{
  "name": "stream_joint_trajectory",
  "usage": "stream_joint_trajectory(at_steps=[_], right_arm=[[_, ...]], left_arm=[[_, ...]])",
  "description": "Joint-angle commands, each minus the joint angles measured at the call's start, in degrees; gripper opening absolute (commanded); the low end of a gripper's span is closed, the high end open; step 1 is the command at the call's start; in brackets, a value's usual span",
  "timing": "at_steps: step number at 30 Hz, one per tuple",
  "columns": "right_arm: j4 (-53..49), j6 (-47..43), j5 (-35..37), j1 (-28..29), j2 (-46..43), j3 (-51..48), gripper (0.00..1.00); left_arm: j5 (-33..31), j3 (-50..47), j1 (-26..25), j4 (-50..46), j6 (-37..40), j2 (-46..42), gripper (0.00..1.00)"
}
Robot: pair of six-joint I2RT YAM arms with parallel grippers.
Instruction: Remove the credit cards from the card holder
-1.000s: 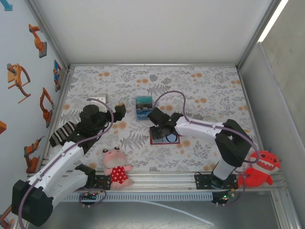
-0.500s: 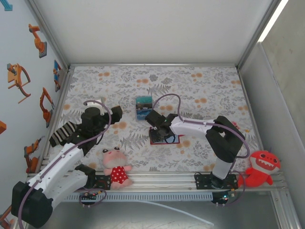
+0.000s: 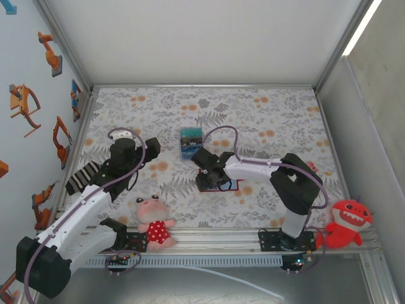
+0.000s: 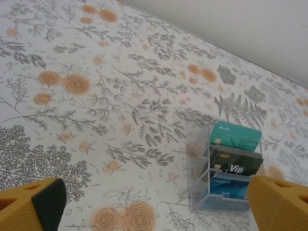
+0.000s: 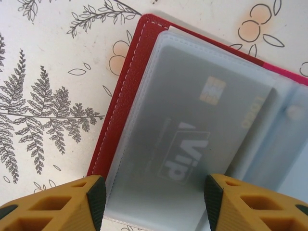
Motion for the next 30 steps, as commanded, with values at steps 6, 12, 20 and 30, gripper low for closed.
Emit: stream_joint_trajectory(at_steps=[6, 12, 20, 30], right_arm=[[-1.5, 0.4, 2.3, 0.4, 2.1, 0.3, 0.52], [-1.5, 0.2, 3.2, 0.4, 1.9, 0.0, 0.45], [-3.0, -0.6, 6.2, 0.4, 0.2, 0.4, 0.28], [-4.3, -1.0, 10.7, 0.3, -4.2, -0.5, 0.26]], left_arm=[[-5.0, 1.4, 0.0, -2.9, -4.3, -1.7, 0.97], [-5.0, 1.8, -0.1, -4.3, -3.0, -1.7, 0.97], [-2.5, 1.4, 0.0, -3.9, -1.9, -1.9, 0.97], [2.7, 2.0, -0.7, -2.2, 0.4, -1.6, 0.97]])
